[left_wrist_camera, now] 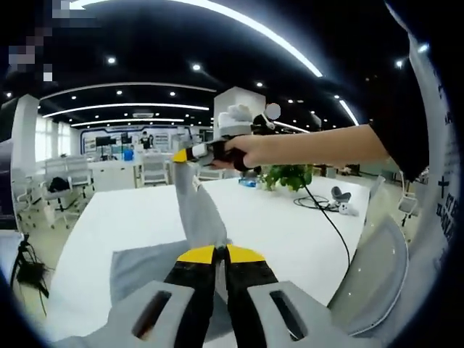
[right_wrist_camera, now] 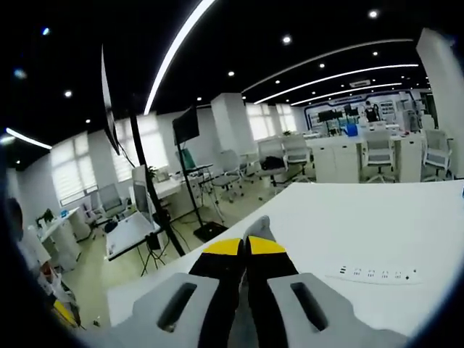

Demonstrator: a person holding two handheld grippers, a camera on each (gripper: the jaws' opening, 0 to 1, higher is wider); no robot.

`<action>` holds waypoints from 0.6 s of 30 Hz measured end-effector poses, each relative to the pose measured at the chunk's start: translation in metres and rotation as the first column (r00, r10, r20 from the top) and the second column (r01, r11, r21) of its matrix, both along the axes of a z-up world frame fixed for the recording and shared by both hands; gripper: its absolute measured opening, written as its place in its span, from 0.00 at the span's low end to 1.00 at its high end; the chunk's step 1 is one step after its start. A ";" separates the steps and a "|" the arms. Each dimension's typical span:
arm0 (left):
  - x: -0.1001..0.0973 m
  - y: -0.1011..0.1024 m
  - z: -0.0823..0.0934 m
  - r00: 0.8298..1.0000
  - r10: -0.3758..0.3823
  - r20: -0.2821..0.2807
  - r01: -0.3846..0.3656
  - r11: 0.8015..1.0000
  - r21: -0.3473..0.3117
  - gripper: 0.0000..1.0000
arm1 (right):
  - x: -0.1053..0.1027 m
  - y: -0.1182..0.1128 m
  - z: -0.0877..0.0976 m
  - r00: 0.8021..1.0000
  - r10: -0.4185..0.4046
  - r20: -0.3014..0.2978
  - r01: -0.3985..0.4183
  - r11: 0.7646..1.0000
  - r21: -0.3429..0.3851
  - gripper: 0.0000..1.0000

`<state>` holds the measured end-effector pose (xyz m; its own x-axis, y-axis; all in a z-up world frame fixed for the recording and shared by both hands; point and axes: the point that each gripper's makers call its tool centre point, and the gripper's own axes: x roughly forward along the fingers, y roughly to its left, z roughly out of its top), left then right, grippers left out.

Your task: Fold the towel on the table until its edges align and the towel forms a compact rectangular stack.

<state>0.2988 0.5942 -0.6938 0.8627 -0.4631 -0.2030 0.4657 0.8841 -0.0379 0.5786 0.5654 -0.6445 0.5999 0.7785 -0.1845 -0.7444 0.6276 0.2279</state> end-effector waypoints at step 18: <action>-0.009 0.058 -0.041 0.970 0.219 -0.105 -0.230 0.968 -0.105 0.04 | -0.005 0.071 -0.042 0.995 0.078 -0.061 -0.080 0.997 -0.023 0.00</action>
<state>0.2901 0.6523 -0.7349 0.9273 -0.2848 -0.2431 0.2455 0.9527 -0.1794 0.5741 0.6361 -0.6862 0.5238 0.8177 -0.2387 -0.7775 0.5734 0.2582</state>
